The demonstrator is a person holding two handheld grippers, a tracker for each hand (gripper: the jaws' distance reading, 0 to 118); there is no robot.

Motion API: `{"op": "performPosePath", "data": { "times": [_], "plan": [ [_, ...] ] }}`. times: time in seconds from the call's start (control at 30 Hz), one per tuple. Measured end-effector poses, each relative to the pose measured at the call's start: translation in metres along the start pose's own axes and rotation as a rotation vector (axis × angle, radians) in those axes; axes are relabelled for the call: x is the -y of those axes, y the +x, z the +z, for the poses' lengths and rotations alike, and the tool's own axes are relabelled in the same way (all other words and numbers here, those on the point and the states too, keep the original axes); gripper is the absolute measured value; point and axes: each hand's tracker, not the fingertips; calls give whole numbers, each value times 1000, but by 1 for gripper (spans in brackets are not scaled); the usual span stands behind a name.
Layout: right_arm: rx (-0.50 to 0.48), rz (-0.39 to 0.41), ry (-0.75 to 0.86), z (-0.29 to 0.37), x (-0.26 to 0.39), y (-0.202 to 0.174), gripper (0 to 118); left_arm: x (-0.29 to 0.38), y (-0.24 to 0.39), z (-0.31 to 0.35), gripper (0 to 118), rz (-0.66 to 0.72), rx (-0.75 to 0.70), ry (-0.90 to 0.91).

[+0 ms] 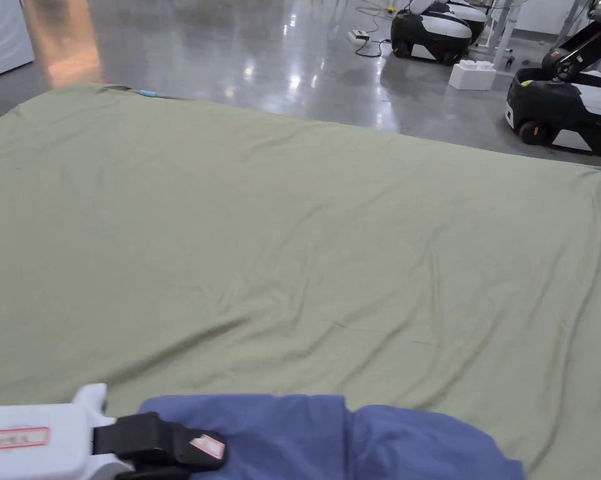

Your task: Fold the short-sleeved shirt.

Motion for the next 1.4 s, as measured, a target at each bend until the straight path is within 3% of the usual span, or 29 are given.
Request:
{"op": "performPosePath", "data": {
  "times": [0.13,0.27,0.57,0.73,0.77,0.8,0.83,0.87,0.9,1.0,1.07,1.1,1.13,1.17,1.2,1.33,1.4],
  "plan": [
    [-6,-1,-21,-6,4,2,3,6,32,48,17,-121,-191,87],
    [-16,5,-54,-15,9,4,3,23,81,49,17,-266,-345,87],
    [-40,-28,-75,-13,15,23,3,52,144,-103,17,-444,-378,-123],
    [-38,-110,-34,0,19,45,3,64,152,-164,17,-497,-389,-145],
    [-26,-116,-31,1,20,49,3,68,156,-168,22,-506,-389,-146],
    [-5,-117,-29,1,20,53,3,74,160,-173,36,-513,-373,-146],
    [13,-116,-29,1,21,55,3,79,163,-176,62,-510,-323,-159],
    [27,-119,-31,-1,21,58,3,84,165,-179,95,-495,-242,-191],
    [33,-126,-33,-2,21,61,3,89,170,-182,101,-485,-161,-217],
    [19,-156,-33,-3,23,67,3,91,177,-188,101,-469,-94,-290],
    [11,-165,-31,-3,24,67,3,91,176,-181,96,-402,-13,-303],
    [5,-165,-31,-3,25,67,3,90,172,-174,87,-371,20,-301],
    [1,-165,-32,-4,26,67,3,88,169,-167,69,-353,37,-295],
    [-1,-165,-37,-4,26,67,3,85,165,-159,26,-352,16,-280],
    [1,-167,-44,-6,26,67,3,84,160,-153,7,-344,-33,-258],
    [14,-155,-60,-11,26,66,3,82,140,-150,7,-361,-227,-215],
    [-2,-160,-59,-11,26,65,3,85,130,-163,6,-367,-229,-218]
  ]
}}
